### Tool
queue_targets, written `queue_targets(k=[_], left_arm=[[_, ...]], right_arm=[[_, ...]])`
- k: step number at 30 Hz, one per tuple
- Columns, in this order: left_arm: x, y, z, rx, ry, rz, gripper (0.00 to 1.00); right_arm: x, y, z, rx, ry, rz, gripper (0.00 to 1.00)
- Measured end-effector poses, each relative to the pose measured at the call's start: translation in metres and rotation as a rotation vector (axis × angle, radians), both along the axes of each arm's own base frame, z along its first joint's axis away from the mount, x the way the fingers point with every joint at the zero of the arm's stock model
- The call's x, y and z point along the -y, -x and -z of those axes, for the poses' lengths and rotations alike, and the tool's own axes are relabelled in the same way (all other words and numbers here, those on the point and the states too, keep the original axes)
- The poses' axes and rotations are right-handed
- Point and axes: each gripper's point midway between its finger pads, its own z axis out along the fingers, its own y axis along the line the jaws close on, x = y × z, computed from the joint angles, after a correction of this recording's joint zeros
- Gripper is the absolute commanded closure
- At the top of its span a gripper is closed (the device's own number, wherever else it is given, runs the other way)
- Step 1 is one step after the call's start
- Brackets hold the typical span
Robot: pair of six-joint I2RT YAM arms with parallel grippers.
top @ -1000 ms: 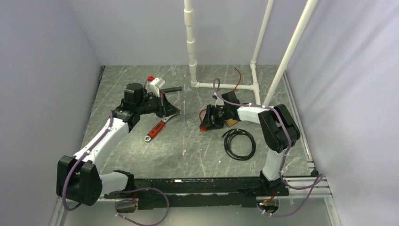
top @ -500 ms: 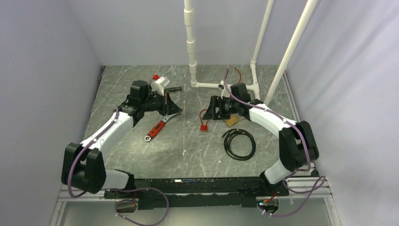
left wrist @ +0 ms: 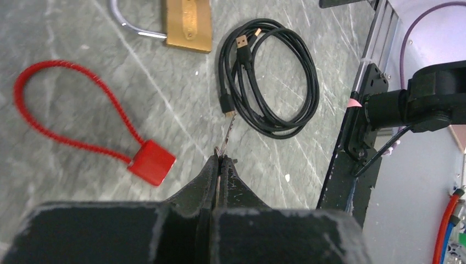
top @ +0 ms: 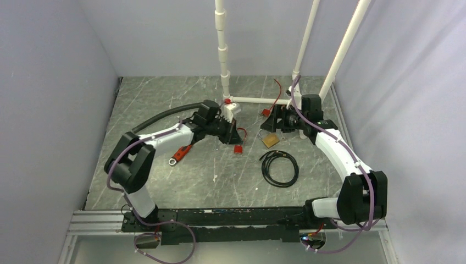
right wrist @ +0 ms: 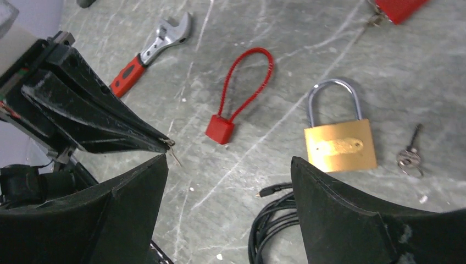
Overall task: Lock with the key
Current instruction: Place the key at the center of the board.
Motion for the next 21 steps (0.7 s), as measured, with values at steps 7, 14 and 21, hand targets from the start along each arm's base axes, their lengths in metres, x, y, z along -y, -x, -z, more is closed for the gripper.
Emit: queue_targets(k=[7,14,21], left_arm=[[0.041,-0.012,0.027,0.004,-0.035,0.06,1.0],[0.042,-0.027,0.069,-0.031,-0.109,0.032,0.91],[0.045,-0.033,0.077,-0.011,-0.153,0.026,0.69]], right_arm=[[0.018,0.004,0.01,-0.028,0.027,0.053,0.16],[0.021,0.004,0.011,-0.026,0.037,0.054,0.17],[0.02,0.001,0.017,-0.044,0.039,0.055,0.19]])
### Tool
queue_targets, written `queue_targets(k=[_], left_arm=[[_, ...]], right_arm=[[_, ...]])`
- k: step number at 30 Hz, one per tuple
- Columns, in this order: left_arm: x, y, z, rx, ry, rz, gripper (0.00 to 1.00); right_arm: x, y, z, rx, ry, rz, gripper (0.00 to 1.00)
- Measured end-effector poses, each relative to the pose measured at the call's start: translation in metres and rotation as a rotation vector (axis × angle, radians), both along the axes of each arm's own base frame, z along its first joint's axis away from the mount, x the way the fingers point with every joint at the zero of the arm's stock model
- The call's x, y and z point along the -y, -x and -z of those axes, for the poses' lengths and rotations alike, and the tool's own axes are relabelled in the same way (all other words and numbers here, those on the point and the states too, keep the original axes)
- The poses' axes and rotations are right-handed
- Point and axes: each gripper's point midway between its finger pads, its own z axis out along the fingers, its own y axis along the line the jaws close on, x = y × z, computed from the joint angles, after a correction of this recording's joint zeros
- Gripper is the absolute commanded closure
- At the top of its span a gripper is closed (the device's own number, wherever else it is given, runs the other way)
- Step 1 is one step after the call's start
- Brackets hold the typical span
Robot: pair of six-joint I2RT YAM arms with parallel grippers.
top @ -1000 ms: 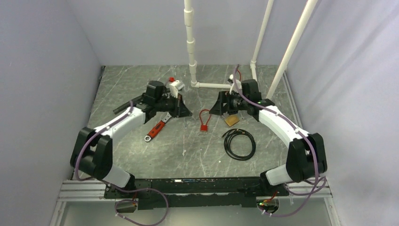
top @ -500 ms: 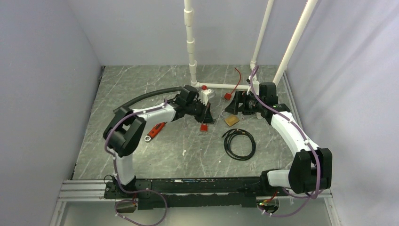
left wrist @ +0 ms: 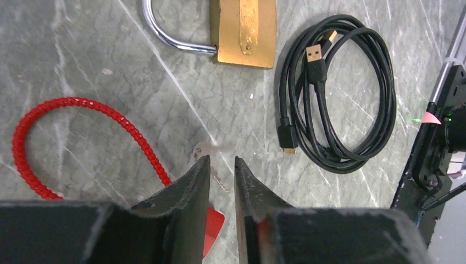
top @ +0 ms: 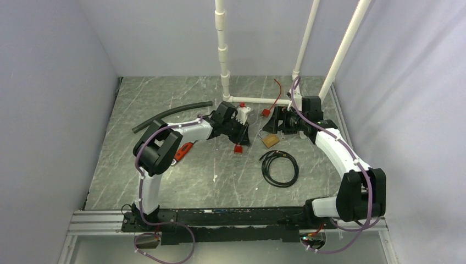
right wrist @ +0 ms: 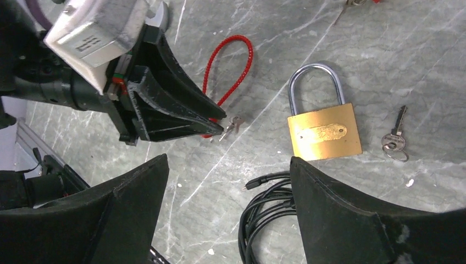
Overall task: Lock with the key
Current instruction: Place the key at the center of the board, then pick up the lock from the center of the board.
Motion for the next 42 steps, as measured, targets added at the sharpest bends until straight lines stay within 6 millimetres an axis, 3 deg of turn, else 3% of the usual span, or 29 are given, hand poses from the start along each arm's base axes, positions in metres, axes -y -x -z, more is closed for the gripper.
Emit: queue_targets(k=[5,11,16,20,23,27,31,42], left_arm=[[0.002,-0.006,-0.007,0.017,-0.007,-0.009,0.6],[-0.009,0.002,-0.031,-0.017,-0.014,-0.011,0.38],[-0.039,0.005,-0.113,0.05,0.085,-0.046,0.1],[-0.071,0.015,-0.171,0.142,0.154,-0.078,0.03],[-0.079,0.029,-0.193,0.183,0.18,-0.07,0.01],[-0.09,0.043,-0.192,0.177,0.172,-0.069,0.01],[-0.1,0.044,-0.185,0.157,0.15,-0.085,0.02],[-0.107,0.051,-0.171,0.124,0.133,-0.069,0.03]], right_arm=[[0.003,-0.01,0.007,-0.024,0.022,0.027,0.22],[0.01,-0.038,0.006,-0.039,0.076,0.118,0.22],[0.011,-0.064,0.01,-0.06,0.176,0.263,0.25],[0.003,-0.077,0.015,-0.057,0.25,0.343,0.28],[-0.003,-0.089,0.022,-0.064,0.283,0.384,0.33],[0.003,-0.105,0.045,-0.096,0.325,0.446,0.4],[0.01,-0.122,0.062,-0.105,0.366,0.495,0.47],[0.029,-0.182,0.074,-0.05,0.417,0.616,0.52]])
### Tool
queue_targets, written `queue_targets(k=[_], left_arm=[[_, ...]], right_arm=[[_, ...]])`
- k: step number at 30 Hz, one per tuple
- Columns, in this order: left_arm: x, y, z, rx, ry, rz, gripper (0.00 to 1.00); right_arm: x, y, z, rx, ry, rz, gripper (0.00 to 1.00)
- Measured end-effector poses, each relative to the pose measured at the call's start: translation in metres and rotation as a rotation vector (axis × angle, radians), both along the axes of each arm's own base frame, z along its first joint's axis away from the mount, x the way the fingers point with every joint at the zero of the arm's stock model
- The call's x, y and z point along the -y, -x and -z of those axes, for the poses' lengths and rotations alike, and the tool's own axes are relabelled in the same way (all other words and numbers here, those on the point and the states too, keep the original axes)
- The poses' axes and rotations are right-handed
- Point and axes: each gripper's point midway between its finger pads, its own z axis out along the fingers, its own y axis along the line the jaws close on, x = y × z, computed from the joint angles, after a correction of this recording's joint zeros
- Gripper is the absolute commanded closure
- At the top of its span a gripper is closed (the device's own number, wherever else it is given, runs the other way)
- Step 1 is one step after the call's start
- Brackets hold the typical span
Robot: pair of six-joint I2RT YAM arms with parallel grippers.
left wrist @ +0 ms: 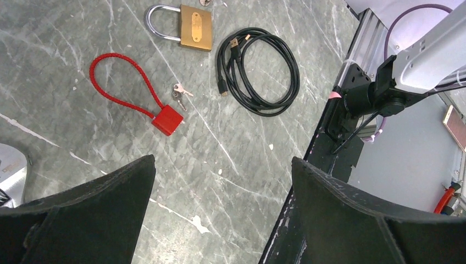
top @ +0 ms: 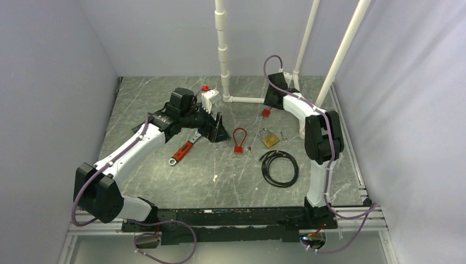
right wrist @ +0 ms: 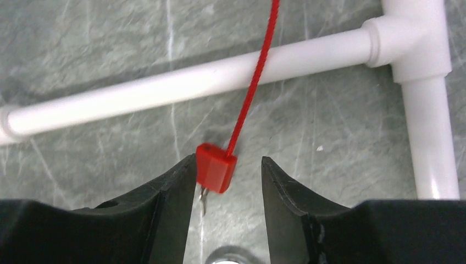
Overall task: Lock with the key
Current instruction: Pick up the lock from the center of the board.
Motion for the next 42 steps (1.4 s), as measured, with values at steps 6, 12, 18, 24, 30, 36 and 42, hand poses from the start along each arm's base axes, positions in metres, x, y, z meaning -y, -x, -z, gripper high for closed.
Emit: queue_targets(k=[6,12,18,24,30,36,42], left_arm=[[0.0,0.001,0.0,0.006,-0.001,0.015,0.03],[-0.002,0.001,0.001,0.01,-0.005,0.014,0.03],[-0.005,-0.002,0.002,0.013,-0.009,0.007,0.03],[-0.01,-0.005,0.002,0.016,-0.019,0.0,0.03],[-0.014,-0.007,-0.002,0.015,-0.023,-0.009,0.02],[-0.019,-0.008,-0.01,0.04,-0.015,-0.011,0.01],[-0.026,-0.007,-0.032,0.069,0.03,0.009,0.01]], right_arm=[[0.017,-0.011,0.017,-0.022,0.01,0.042,0.53],[0.017,-0.009,0.039,-0.065,0.014,0.039,0.59],[0.011,-0.011,0.049,-0.083,-0.015,0.034,0.8],[0.009,-0.012,0.049,-0.08,-0.036,0.034,1.0],[0.005,-0.008,0.041,-0.064,-0.075,0.022,1.0],[0.002,0.024,-0.015,0.014,-0.118,-0.053,1.0],[-0.01,0.055,-0.086,0.166,-0.141,-0.248,1.0]])
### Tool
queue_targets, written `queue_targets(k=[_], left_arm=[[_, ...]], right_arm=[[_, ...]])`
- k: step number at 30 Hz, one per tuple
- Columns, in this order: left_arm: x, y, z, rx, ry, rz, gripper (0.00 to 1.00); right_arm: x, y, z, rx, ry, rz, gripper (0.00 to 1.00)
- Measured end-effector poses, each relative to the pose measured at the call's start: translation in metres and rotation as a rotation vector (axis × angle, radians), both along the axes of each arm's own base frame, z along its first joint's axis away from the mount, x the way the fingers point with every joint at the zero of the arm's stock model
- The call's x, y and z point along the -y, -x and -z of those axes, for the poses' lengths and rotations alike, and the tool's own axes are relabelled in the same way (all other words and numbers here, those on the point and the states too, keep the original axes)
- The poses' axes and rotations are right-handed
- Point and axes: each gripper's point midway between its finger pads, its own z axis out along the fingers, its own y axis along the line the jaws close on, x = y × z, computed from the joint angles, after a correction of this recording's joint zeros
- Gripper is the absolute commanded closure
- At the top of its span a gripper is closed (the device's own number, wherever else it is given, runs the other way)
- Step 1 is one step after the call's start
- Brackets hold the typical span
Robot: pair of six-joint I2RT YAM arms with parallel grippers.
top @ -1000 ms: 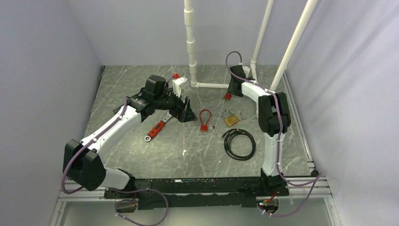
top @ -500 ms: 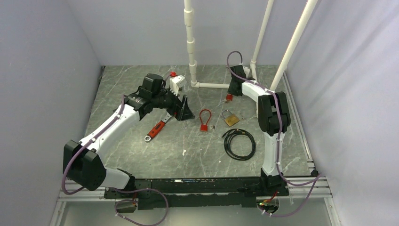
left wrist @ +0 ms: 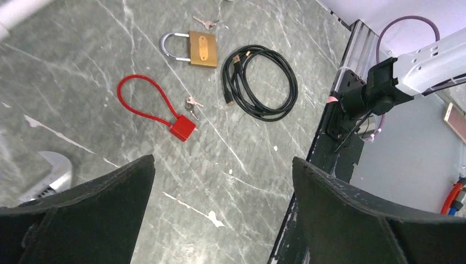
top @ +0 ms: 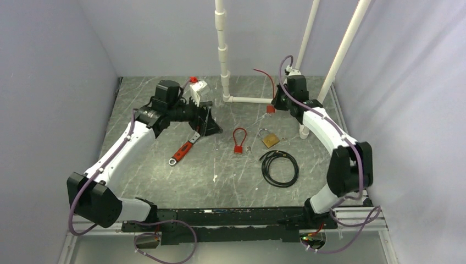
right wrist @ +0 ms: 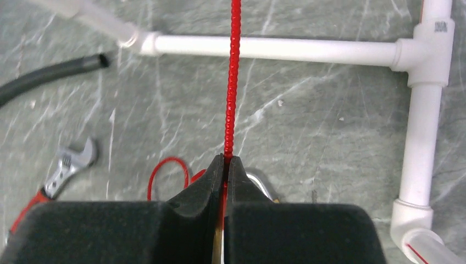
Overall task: Lock with the key
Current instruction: Pick up the lock from the center of the board.
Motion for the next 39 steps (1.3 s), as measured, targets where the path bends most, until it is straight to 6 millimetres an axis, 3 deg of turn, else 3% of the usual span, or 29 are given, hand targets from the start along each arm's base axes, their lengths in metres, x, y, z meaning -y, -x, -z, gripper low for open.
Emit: queue_targets(k=[7,12,16,19,26,39], left_arm=[[-0.007,0.007,-0.052,0.177,0.021,0.101,0.01],[-0.014,0.016,-0.075,0.309,-0.025,0.176,0.01],[-0.022,0.02,-0.08,0.372,-0.092,0.217,0.16],[-0.025,0.018,-0.081,0.391,-0.134,0.249,0.23],[-0.02,0.011,-0.055,0.288,-0.197,0.301,0.3],[-0.014,0.022,-0.017,0.2,-0.28,0.344,0.38]], right_arm=[[-0.008,0.06,-0.045,0.142,0.085,-0.28,1.0],[-0.011,0.118,-0.072,0.284,0.172,-0.508,1.0],[-0.021,0.157,-0.093,0.417,0.238,-0.708,1.0],[-0.032,0.177,-0.096,0.483,0.287,-0.847,1.0],[-0.055,0.202,-0.079,0.509,0.36,-1.052,1.0],[-0.064,0.209,-0.077,0.551,0.411,-1.134,1.0]])
